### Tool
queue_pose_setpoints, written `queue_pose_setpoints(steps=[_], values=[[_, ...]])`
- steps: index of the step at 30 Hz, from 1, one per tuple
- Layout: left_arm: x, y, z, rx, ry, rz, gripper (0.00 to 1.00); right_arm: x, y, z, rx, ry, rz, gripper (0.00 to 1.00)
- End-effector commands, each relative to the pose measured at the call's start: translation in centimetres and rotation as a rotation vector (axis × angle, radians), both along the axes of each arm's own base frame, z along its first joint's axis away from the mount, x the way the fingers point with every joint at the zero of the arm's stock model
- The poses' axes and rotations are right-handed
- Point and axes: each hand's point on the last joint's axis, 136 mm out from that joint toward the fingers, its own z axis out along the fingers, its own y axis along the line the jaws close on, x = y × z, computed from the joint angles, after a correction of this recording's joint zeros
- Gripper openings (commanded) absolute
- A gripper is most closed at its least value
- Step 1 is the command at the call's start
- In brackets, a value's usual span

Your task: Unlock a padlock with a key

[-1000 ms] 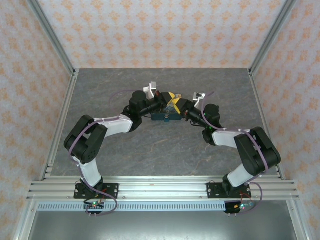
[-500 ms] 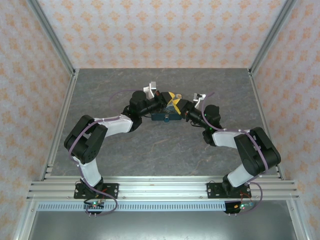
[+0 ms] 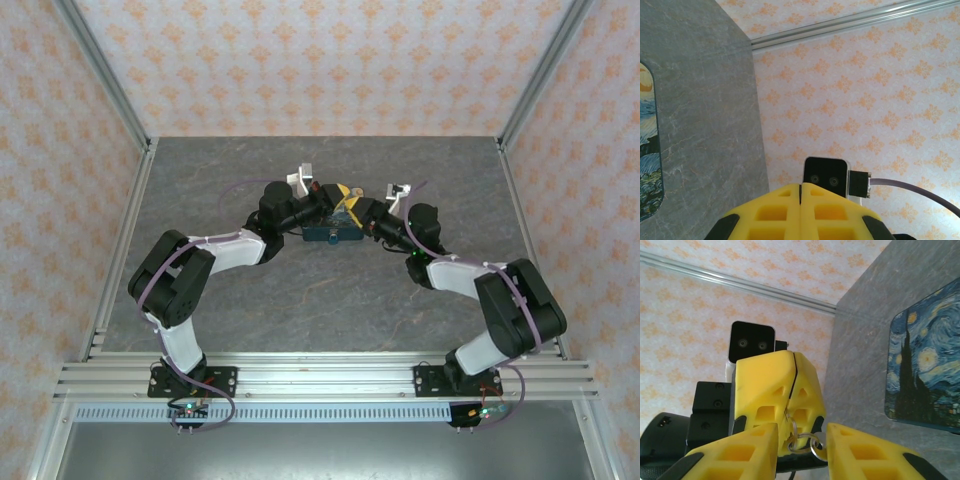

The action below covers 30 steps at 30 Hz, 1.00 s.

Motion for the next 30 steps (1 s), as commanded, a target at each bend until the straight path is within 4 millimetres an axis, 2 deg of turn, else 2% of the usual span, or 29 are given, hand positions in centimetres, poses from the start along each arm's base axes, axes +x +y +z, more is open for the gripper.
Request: queue_pose_setpoints(steps=[1, 4, 16, 30], values=[[-0.1, -0.6, 1.7, -0.011, -0.053, -0.011, 0.00, -0.3, -0.9, 1.8, -0.076, -0.097, -0.006, 0.31], [-0.1, -0.6, 1.6, -0.006, -0.051, -0.011, 0.00, -0.4, -1.3, 2.3, -0.088, -0.109, -0.010, 0.31], [-0.2, -0.9, 1.8, -0.011, -0.053, -0.017, 0.00, 0.2, -0.4, 3.3, -0.010, -0.122, 0.026, 0.31], [-0.1, -1.1, 1.6, -0.010, -0.051, -0.018, 0.00, 0.5, 0.4, 2.8, 0.011, -0.108, 0.040, 0.28]])
